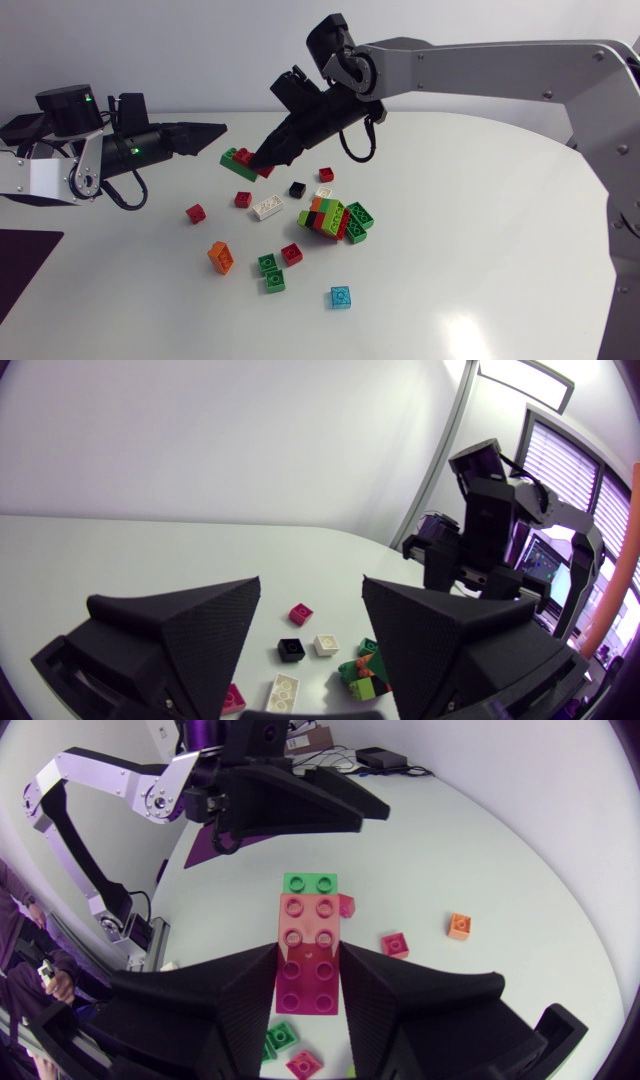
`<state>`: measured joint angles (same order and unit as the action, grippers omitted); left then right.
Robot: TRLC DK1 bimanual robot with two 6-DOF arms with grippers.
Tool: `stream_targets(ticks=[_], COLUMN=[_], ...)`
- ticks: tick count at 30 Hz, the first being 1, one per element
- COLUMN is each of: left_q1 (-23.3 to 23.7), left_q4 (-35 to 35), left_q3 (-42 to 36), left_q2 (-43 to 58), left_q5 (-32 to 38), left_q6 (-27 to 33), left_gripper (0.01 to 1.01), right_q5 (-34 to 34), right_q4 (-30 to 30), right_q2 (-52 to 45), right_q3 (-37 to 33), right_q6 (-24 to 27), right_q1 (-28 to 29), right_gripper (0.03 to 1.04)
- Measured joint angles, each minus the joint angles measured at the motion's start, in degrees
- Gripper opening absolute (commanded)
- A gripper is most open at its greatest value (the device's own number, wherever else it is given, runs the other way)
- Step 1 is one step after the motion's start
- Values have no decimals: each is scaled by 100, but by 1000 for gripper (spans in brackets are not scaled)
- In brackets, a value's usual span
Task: Disassemble duplo
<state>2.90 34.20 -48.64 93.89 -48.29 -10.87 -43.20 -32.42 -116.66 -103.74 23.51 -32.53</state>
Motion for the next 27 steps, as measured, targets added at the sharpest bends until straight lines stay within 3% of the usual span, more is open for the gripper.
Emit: stream_targets(ticks=[11, 21, 27], left_q1=[-28, -90, -157], left_q4=[199, 230, 278], left_q3=[0, 0, 0], left_q2=[-2, -2, -2], left_q5=[-905, -1569, -1768], left_q6=[-66, -79, -76], left_gripper=[713, 715, 713], right_q5=[-68, -1458, -1716], right_q4=[116, 136, 138], right_q2=[4, 4, 4], right_q3=[149, 149, 138], right_q6=[13, -48, -79], right_q1=[81, 503, 656], right_gripper=[182, 182, 184])
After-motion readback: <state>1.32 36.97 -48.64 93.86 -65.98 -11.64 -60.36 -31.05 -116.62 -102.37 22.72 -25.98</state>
